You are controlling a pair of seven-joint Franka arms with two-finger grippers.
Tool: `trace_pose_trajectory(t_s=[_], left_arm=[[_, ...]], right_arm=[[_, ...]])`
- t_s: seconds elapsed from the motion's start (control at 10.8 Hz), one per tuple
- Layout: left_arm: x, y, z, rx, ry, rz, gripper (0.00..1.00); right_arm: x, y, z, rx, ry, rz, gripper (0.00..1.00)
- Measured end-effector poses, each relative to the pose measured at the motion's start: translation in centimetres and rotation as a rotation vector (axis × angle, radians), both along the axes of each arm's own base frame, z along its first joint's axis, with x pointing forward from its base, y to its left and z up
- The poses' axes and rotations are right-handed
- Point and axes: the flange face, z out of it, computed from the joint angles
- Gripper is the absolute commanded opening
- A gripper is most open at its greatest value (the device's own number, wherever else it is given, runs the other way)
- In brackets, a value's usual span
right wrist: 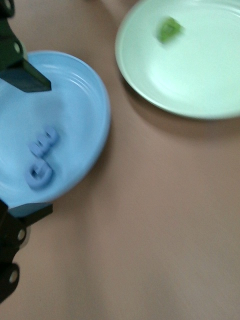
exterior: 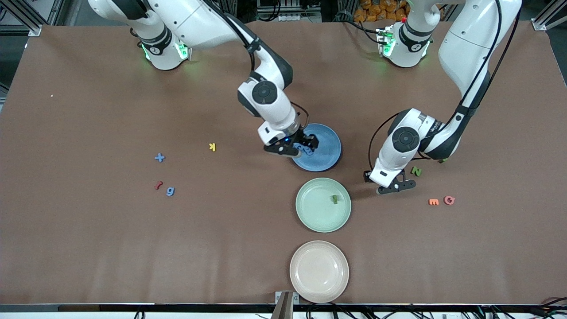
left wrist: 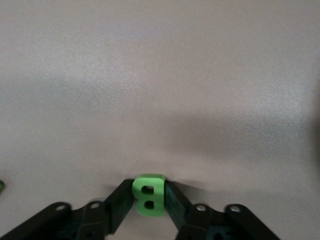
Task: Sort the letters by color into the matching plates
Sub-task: 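Release the 3 into the blue plate while the left gripper grasps B, then place the green B in the green plate with the left gripper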
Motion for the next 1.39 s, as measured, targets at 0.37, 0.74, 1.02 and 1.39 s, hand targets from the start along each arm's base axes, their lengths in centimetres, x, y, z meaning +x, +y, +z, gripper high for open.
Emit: trace_pose_trajectory(t_s=[0.37,0.74,1.02,1.39], left_arm=[[2.8,-1.7,3.5,-0.047,-0.096,0.058,0.0],[5.9,-8.8,10.9,-0.241,-0.182,0.167,0.0],[4.8,-15.8,10.9,-0.311,-0.167,0.218,0.99],[5.9,-15.4,9.9,-0.307,-0.171,0.209,1.0]], right_arm=[[8.8,-16.5,7.0,-0.206,0.142,0.059,1.0],[13.3,-30.8,7.8,-0.284,0.181,0.071,1.0],[14.8,-40.3,4.9,-0.271,0.141,0.103,0.93],[14.8,-44.7,-0.8,-0.278,0.068,0.114,0.86]])
